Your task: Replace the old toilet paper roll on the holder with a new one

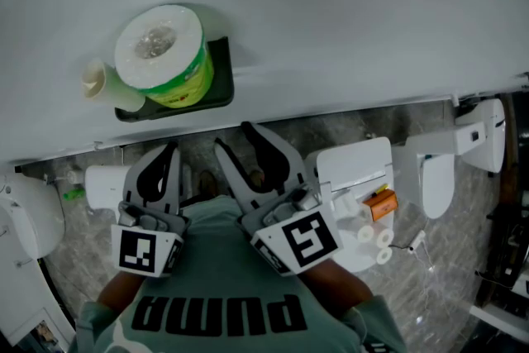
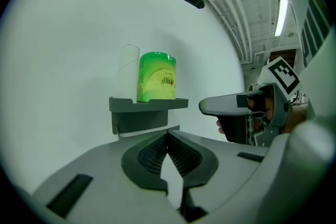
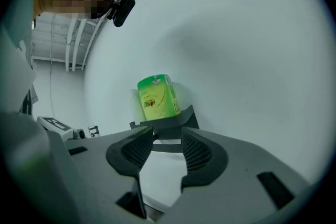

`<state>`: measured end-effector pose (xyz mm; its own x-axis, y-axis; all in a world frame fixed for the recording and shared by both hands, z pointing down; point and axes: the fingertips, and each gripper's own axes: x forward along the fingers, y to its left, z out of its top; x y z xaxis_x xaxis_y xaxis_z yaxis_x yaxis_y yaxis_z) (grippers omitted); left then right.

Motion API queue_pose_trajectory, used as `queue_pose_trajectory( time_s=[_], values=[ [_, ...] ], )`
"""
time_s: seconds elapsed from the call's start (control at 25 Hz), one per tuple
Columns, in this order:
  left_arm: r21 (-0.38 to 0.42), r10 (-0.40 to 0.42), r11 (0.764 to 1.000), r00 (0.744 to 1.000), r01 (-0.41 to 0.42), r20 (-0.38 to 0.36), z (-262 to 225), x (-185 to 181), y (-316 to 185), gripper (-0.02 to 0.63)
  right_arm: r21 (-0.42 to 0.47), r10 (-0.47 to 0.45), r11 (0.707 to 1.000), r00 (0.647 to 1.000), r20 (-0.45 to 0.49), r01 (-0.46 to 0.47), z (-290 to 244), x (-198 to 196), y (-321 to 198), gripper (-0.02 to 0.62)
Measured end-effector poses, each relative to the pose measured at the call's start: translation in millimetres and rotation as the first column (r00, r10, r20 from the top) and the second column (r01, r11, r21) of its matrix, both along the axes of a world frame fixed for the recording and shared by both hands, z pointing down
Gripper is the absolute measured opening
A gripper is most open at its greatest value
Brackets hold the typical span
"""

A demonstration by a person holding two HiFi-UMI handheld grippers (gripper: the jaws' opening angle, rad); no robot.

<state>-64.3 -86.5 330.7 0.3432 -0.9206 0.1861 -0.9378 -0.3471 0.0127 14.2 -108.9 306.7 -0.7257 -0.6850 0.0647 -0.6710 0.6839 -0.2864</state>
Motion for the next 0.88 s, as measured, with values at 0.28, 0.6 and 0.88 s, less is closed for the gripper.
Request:
queue_pose_trajectory(
  time_s=[0.28,0.6,0.88],
  values=[
    [-0.026,0.009,1.0,1.0,-0.009,-0.006,2,-1,2,0.003,0.028,0.03,0.999,0.999,0.016,-0.031,-10,-6,-1,0.166],
    [-0.001,0.051,0.999,0.999,-0.051,0.005,-2,-4,4,0.003,0.047,0.056,0.997,0.998,0.02,-0.057,-18,-9,3,0.166],
    [0.003,0.046,0.999,0.999,-0.046,-0.015,-2,-9,6,0.003,0.063,0.071,0.995,0.997,0.003,-0.071,-19,-11,7,0.166]
  ],
)
